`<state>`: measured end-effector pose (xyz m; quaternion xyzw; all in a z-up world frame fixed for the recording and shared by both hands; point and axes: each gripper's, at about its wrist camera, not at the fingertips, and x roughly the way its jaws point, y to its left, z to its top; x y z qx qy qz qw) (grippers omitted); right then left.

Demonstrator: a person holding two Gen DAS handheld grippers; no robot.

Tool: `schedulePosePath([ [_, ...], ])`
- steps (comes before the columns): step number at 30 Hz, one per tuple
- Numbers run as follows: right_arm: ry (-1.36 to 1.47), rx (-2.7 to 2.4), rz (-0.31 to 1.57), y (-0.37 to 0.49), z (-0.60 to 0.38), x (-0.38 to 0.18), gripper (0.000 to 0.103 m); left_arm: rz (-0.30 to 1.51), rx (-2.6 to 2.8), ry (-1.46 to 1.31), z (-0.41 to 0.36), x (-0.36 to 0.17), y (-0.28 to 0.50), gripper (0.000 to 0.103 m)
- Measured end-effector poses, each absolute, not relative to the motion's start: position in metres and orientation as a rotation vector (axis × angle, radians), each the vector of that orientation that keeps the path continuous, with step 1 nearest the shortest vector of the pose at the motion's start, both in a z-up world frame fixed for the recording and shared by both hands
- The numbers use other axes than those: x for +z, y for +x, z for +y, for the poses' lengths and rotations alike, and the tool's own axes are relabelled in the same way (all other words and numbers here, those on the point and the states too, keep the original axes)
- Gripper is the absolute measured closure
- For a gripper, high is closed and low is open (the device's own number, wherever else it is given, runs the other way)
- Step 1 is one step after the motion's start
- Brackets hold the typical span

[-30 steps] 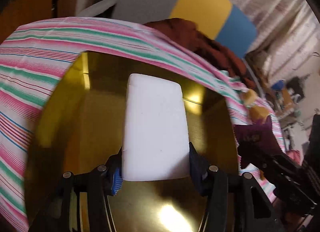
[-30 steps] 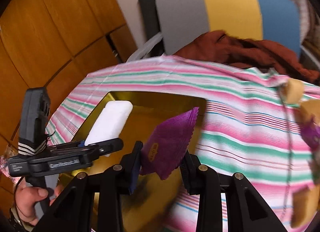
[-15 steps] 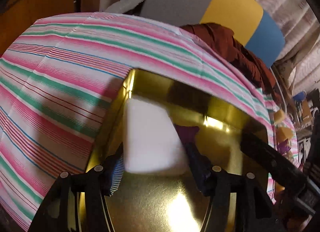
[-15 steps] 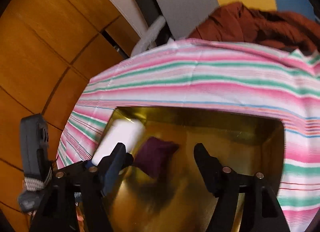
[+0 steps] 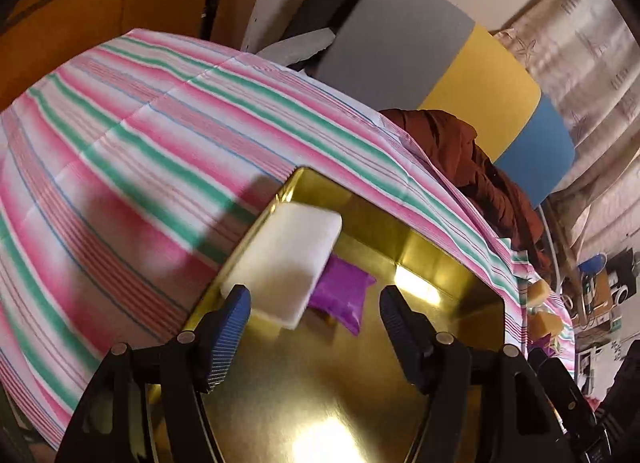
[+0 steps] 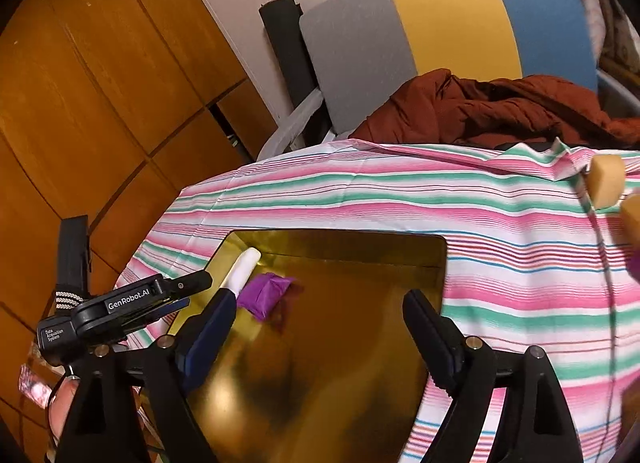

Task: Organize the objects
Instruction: 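Release the white sponge and purple packet into the tray, withdraw both tools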

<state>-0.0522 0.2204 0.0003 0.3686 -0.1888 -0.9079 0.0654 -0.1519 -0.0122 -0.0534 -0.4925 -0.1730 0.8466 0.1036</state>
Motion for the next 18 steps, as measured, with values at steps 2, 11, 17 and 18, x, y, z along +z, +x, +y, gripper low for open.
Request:
schedulePosePath([
  [2,1.108,-2.739,-0.578,-0.046,0.222,0.001,0.017,-0.526,2.493,-1.455,-0.012,-0.055,-0.142,0.035],
  [11,1.105,-2.771,-0.573,-0.020,0.230,-0.003,0.016,-0.375,2.483,-1.325,0.017,-0.037,-0.091,0.035],
  [17,1.081,-2.868,-0.590,0.008,0.258,-0.002,0.016,-0.302,2.418,-1.227,0.048,-0.028,-0.066,0.035],
  [18,1.072,-2.901,-0.576,0.015,0.264,-0.001,0.016,-0.287,2.400,-1.214,0.055,-0.026,-0.062,0.035],
])
